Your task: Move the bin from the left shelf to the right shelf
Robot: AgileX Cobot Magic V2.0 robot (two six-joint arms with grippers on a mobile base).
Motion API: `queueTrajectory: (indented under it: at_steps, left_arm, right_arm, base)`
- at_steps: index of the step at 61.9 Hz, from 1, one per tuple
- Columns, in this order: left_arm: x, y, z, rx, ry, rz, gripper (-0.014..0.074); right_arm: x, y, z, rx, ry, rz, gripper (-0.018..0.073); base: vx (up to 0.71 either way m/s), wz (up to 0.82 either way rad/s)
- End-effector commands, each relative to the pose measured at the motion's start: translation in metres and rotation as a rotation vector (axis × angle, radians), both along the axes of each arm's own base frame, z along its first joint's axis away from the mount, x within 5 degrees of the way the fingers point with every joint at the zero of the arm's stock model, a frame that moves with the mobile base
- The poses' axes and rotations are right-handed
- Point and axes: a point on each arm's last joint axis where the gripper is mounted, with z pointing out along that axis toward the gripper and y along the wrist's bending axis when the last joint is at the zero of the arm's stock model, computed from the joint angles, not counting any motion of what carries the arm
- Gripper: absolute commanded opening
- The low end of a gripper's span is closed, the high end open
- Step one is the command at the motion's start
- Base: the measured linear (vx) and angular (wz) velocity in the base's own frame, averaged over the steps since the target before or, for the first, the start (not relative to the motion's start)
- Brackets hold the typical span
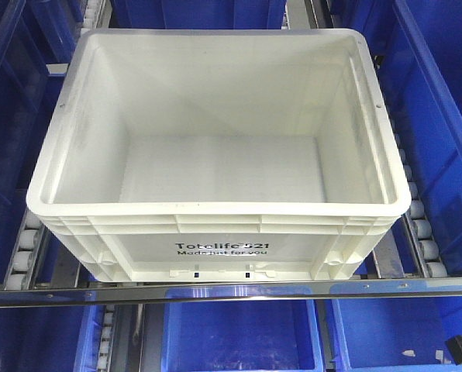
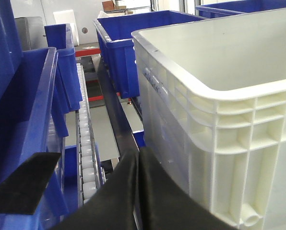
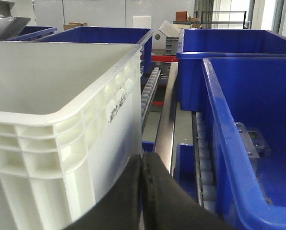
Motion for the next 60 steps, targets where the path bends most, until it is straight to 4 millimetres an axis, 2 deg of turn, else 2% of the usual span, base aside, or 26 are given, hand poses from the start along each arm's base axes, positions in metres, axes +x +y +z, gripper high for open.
queueTrajectory:
  at_steps: [1,60]
  left_arm:
    - [-0.0023,0.0009,0.0152,-0.031,-0.100,0.002,-0.0009]
    - [-0.0023,0.0009,0.0152,-0.031,-0.100,0.002,-0.0008]
  right_arm:
    - [-0.0004,-0.0007,0.0004,0.009,-0.060,-0.009,-0.0007]
    - [-0.0004,-0.0007,0.0004,0.010,-0.059,-0.009,-0.0007]
  base:
    - [0.00,0.00]
    - [0.00,0.00]
